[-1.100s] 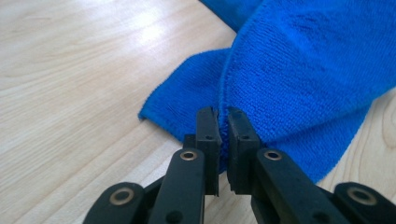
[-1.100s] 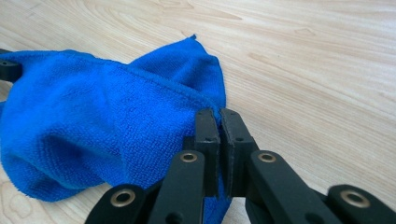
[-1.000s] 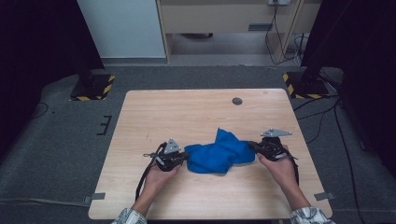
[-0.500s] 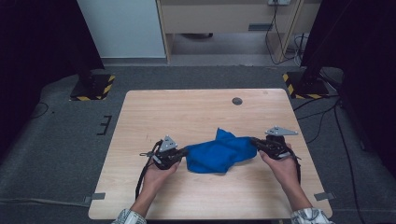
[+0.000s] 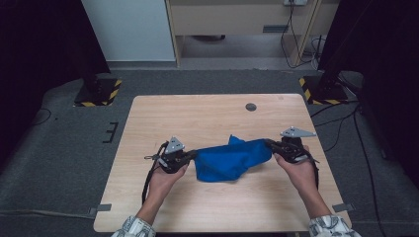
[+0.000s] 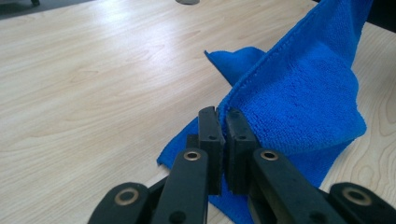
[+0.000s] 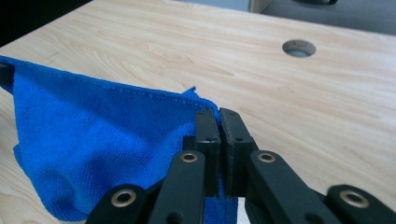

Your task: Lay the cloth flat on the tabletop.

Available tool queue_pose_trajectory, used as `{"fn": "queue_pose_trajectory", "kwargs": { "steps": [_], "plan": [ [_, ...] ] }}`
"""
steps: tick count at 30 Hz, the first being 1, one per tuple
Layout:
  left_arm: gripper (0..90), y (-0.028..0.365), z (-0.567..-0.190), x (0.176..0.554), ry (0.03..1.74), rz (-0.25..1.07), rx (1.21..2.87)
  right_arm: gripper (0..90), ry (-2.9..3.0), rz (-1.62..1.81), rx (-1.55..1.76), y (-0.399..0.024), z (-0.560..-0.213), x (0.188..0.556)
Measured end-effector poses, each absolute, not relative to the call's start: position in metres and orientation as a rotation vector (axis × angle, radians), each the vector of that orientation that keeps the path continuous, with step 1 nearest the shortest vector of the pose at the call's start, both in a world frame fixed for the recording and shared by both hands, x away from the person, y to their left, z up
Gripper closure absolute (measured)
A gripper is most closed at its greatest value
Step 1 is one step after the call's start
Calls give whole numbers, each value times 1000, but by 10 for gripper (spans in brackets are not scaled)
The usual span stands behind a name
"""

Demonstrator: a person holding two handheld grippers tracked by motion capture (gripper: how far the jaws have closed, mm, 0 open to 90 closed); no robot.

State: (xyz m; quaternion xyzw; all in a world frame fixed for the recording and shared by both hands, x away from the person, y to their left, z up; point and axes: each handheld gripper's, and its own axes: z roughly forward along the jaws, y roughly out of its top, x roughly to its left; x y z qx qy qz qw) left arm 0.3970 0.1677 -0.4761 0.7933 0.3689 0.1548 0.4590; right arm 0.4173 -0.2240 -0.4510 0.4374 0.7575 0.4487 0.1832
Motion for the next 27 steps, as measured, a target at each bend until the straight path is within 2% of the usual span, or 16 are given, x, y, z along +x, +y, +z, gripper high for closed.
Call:
{"fn": "queue_pose_trajectory", "kwargs": {
  "steps": [27],
  "plan": [
    [873,174,-422,415,919,437,1927,874,2092,1299,1182,-217,-403,425]
  ]
}}
